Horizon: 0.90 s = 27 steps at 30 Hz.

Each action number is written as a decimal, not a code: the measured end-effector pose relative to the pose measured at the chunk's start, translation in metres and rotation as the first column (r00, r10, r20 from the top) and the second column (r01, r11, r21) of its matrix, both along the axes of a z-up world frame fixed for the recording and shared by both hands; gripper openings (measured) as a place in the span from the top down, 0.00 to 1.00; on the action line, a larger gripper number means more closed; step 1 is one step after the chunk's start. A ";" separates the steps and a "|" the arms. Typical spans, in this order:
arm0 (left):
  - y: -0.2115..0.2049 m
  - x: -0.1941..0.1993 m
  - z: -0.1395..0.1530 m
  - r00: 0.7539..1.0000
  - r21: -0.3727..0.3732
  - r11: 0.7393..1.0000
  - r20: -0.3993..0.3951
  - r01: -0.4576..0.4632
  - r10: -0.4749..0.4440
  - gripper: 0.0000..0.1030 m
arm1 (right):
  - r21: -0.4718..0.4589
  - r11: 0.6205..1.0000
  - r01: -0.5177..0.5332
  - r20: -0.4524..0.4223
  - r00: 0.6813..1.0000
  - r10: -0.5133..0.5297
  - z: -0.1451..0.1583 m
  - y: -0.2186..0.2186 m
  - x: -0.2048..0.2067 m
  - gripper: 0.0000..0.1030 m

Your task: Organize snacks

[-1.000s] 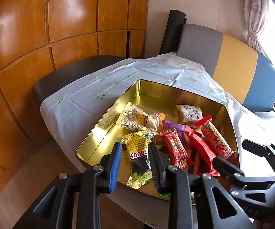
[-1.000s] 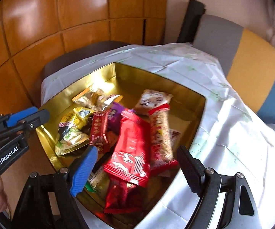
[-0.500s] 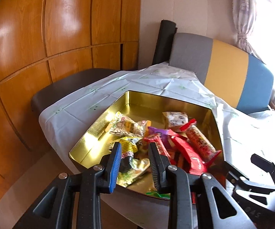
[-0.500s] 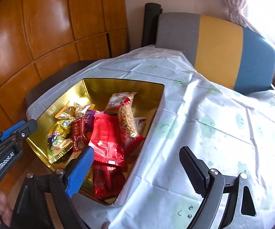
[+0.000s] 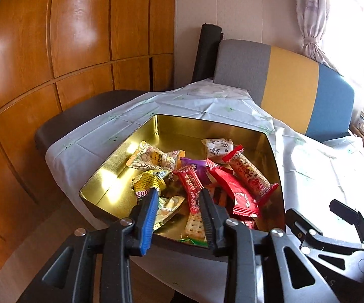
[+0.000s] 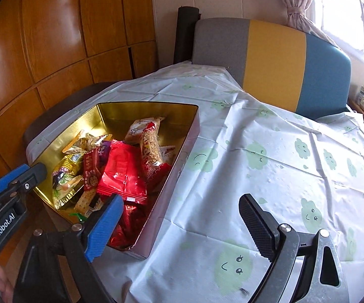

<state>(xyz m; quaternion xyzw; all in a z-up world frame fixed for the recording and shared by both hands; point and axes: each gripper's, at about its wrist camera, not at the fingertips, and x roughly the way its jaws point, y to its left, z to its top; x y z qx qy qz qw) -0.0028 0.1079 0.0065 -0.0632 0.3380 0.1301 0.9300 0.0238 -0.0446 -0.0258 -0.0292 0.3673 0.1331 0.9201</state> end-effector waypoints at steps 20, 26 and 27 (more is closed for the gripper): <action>0.005 -0.002 0.004 0.999 0.002 0.999 0.025 -0.039 0.039 0.40 | -0.010 1.000 -0.015 0.019 1.000 0.015 -0.001 0.004 -0.002 0.09; 0.007 -0.002 0.004 0.999 -0.003 0.999 0.023 -0.043 0.043 0.40 | -0.017 1.000 -0.025 0.017 1.000 0.025 -0.003 0.007 -0.003 0.09; 0.007 -0.002 0.004 0.999 -0.002 0.999 0.025 -0.043 0.043 0.40 | -0.019 0.999 -0.026 0.020 0.999 0.027 -0.002 0.007 -0.004 0.09</action>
